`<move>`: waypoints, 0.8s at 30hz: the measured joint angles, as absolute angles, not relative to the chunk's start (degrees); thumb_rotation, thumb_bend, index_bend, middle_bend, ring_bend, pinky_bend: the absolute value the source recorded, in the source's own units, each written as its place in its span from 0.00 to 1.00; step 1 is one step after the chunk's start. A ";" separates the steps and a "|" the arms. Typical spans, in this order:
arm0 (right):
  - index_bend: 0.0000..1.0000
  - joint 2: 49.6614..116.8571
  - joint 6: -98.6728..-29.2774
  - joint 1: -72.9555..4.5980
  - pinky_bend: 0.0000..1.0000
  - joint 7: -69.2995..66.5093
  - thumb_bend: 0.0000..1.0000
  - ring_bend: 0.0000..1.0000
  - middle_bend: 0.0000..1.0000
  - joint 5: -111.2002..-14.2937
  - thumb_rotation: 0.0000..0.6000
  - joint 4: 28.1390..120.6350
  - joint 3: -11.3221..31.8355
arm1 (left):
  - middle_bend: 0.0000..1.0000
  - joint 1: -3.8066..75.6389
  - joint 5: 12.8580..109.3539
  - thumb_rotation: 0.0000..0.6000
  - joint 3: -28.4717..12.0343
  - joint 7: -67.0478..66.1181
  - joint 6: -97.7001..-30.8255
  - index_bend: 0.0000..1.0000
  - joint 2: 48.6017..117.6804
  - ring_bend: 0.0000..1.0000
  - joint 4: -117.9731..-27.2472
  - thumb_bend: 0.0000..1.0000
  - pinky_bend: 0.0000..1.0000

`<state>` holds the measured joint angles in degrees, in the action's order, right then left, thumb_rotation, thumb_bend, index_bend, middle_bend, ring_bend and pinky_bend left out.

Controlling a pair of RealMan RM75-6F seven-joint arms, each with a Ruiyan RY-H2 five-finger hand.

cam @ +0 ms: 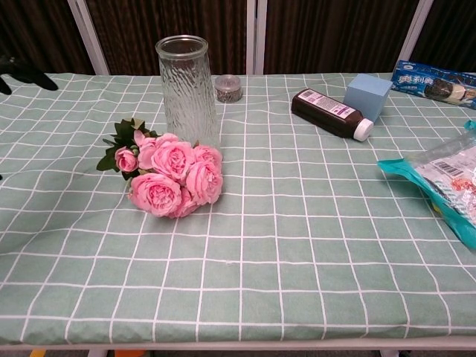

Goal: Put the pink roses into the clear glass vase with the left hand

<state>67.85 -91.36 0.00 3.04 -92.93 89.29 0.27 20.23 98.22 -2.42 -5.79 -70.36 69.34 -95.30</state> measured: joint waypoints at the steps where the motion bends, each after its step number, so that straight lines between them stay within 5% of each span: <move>1: 0.01 67.81 -91.49 0.10 0.00 2.90 0.17 0.00 0.01 -92.96 1.00 89.29 0.24 | 0.11 21.22 97.40 1.00 -2.69 -6.03 -68.64 0.14 69.42 0.10 -95.84 0.10 0.24; 8: 0.01 67.70 -91.67 0.36 0.00 2.11 0.17 0.00 0.01 -93.05 1.00 89.13 0.17 | 0.00 26.27 90.01 1.00 -4.46 -8.44 -59.40 0.07 69.82 0.01 -98.02 0.10 0.19; 24: 0.01 67.61 -91.11 0.42 0.00 0.68 0.17 0.00 0.01 -92.35 1.00 88.30 0.32 | 0.00 36.33 73.75 1.00 -7.39 -15.61 -46.13 0.07 74.07 0.00 -97.23 0.10 0.18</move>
<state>67.61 -91.11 0.42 0.68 -92.35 88.30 0.32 36.33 73.75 -7.39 -15.61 -46.13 74.07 -97.23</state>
